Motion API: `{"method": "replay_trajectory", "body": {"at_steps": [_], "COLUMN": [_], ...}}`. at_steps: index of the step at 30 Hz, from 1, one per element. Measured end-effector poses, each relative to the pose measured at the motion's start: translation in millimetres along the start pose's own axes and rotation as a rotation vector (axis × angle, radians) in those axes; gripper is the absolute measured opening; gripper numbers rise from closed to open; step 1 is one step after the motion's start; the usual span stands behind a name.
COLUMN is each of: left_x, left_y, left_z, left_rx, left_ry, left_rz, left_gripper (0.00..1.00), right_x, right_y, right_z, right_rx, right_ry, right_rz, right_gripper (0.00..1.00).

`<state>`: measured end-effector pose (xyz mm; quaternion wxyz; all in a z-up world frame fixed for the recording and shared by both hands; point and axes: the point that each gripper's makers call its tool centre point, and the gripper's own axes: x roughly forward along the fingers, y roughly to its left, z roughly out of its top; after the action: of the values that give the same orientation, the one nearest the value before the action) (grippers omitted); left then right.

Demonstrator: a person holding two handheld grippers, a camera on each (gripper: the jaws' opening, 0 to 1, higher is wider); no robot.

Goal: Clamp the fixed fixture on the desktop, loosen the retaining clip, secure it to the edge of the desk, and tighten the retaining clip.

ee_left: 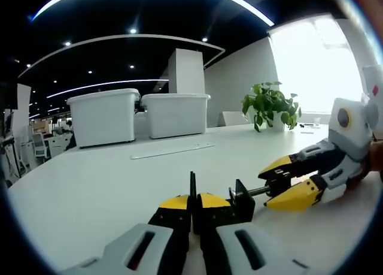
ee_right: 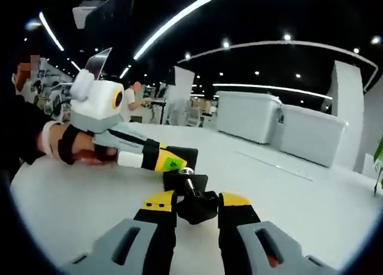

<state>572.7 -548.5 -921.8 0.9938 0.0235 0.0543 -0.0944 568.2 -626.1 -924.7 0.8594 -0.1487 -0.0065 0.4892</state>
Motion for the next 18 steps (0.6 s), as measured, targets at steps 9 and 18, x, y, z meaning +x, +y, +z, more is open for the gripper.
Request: {"method": "replay_trajectory", "body": {"at_steps": [9, 18], "left_x": [-0.6, -1.3], "left_y": [0.4, 0.7], "left_z": [-0.3, -0.7], "left_rx": [-0.009, -0.016], "left_ry": [0.001, 0.002], "left_rz": [0.001, 0.005], "left_gripper": [0.04, 0.04], "right_x": [0.5, -0.1], "right_y": [1.9, 4.6], "right_z": [-0.6, -0.8], "right_rx": [-0.133, -0.244], "right_ry": [-0.006, -0.003], "right_rz": [-0.024, -0.045], "right_gripper": [0.26, 0.26]}}
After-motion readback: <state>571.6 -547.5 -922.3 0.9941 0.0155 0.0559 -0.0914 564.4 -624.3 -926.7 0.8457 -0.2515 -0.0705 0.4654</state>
